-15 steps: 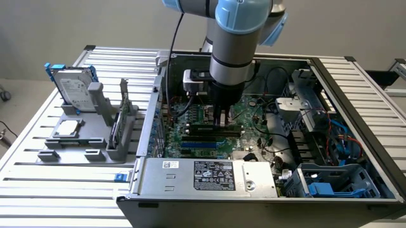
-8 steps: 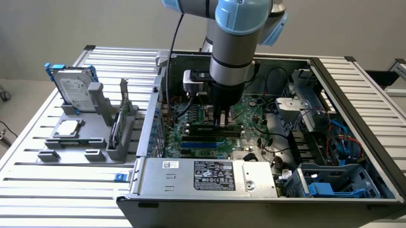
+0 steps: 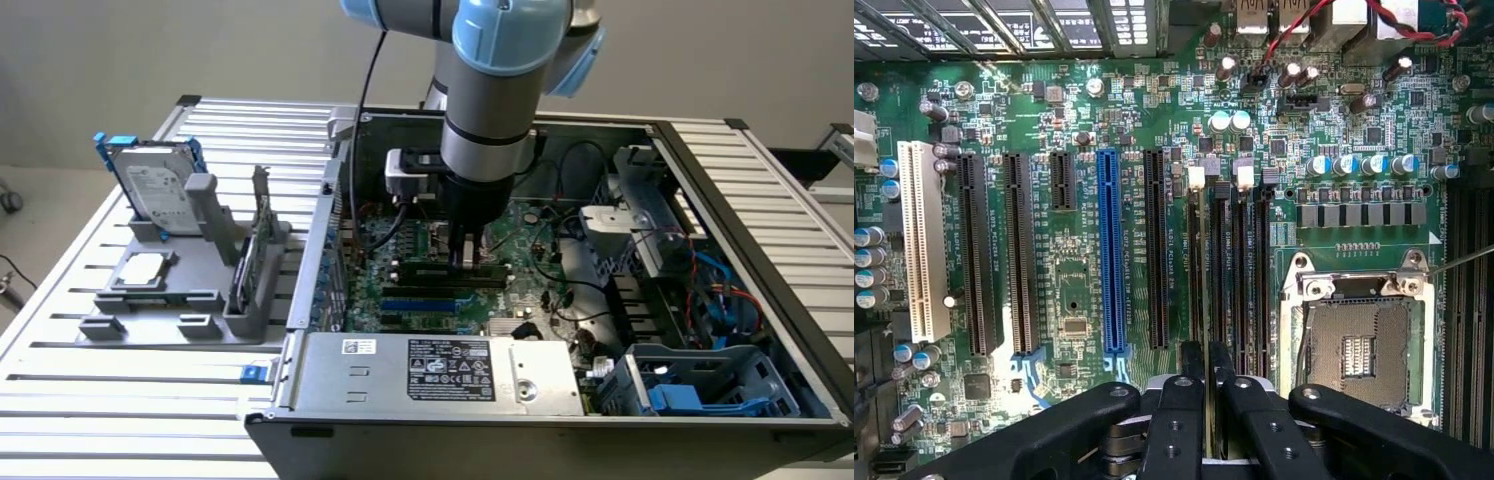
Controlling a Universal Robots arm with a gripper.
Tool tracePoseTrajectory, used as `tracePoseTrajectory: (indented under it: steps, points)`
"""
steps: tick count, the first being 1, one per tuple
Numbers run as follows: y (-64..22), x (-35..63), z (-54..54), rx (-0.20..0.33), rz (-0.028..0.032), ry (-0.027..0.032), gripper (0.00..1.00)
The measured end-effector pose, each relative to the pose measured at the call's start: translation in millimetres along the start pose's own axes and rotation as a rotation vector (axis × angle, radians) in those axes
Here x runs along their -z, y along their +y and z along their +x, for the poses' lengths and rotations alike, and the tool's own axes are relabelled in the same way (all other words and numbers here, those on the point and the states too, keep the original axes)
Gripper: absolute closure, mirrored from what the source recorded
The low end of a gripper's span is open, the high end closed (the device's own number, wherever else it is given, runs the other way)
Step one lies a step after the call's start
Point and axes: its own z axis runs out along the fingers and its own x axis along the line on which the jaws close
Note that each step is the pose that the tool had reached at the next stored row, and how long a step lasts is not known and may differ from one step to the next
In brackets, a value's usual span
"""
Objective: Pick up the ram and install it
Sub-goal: 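Insert the ram into the slot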
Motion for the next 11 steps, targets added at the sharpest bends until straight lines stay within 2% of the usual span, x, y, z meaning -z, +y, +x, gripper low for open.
tracePoseTrajectory:
  steps: [11]
  points:
    - [0.0,-0.5,-0.3,0.000,0.0010,0.0000,0.85]
